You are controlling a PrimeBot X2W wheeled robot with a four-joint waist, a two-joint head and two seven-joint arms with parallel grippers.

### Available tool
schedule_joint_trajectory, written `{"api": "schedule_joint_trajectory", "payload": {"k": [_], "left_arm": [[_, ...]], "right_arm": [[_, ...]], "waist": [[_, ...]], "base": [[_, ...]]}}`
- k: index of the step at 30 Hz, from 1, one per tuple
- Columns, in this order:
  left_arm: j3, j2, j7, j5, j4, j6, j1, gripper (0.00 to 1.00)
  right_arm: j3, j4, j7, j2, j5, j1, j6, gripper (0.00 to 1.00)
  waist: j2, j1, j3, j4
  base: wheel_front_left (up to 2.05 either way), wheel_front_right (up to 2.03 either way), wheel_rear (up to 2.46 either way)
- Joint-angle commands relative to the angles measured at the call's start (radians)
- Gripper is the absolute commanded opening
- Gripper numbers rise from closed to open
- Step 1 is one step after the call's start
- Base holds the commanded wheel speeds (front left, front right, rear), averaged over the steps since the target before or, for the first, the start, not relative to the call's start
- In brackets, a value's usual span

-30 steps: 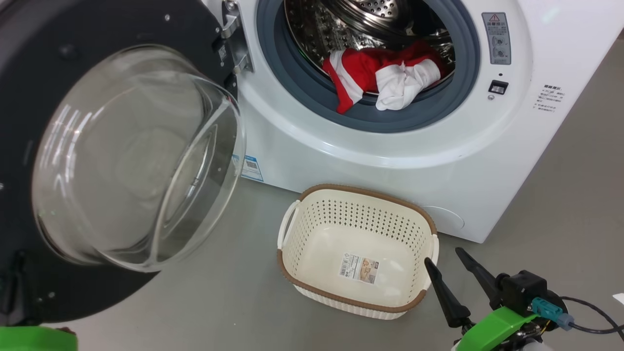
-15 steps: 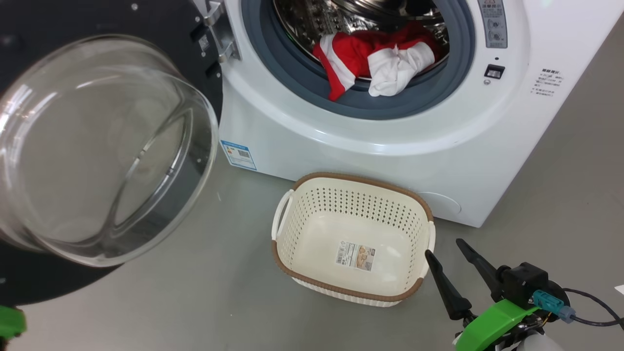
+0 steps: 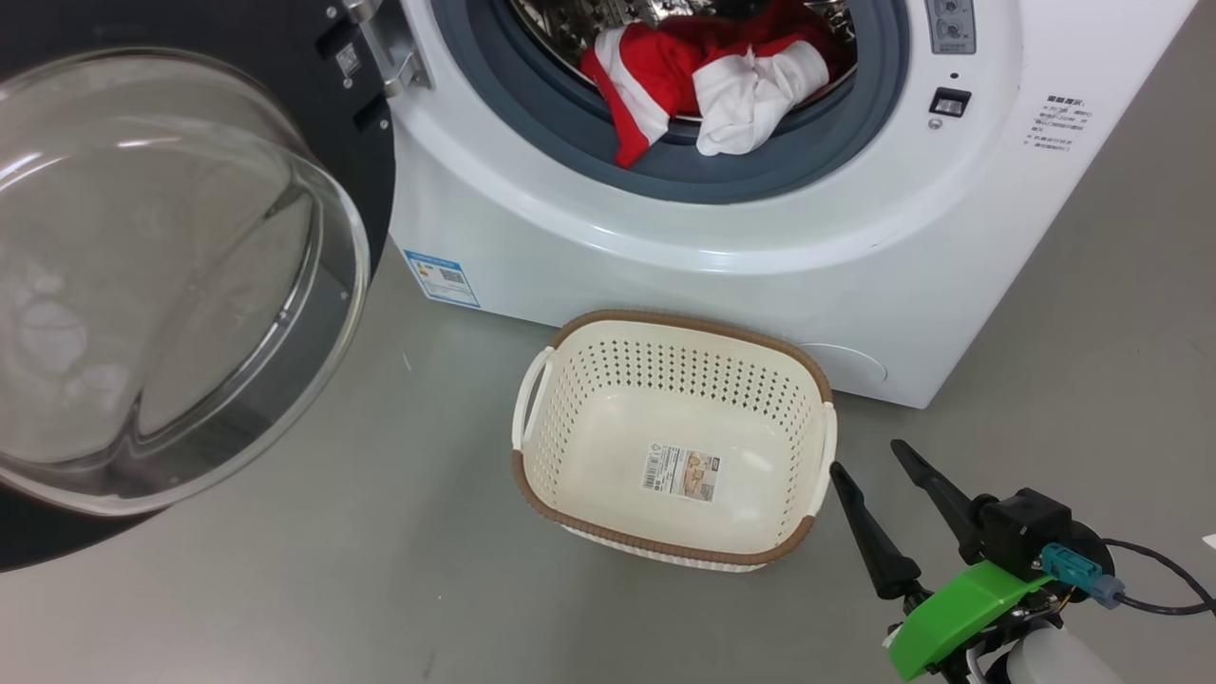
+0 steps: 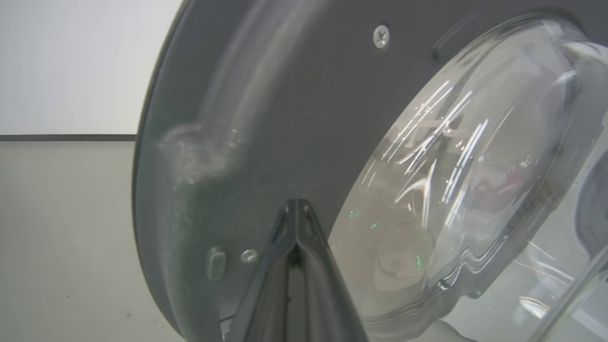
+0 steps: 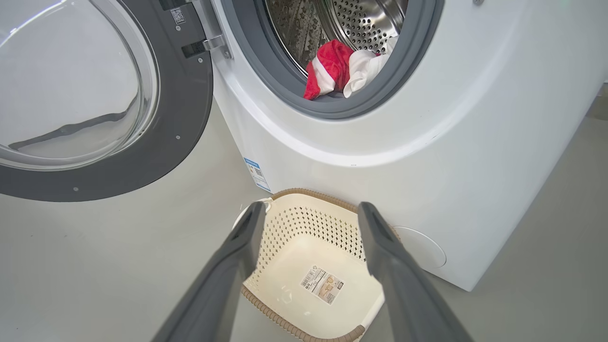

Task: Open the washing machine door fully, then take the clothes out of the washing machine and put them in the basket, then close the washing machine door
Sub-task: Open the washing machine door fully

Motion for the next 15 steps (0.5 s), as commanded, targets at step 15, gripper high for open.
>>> {"api": "schedule_joint_trajectory", "payload": {"k": [15], "left_arm": [[-0.005,0.031,-0.009,0.002,-0.028,-0.007,0.014,0.0]], "right_arm": [[0.009,-0.018,-0.012,0.005,-0.008,-0.015,0.006,1.0]], "waist": [[-0.0001,0.0,-0.045,0.01]], "base": [[0.0,0.0,0.0]]}}
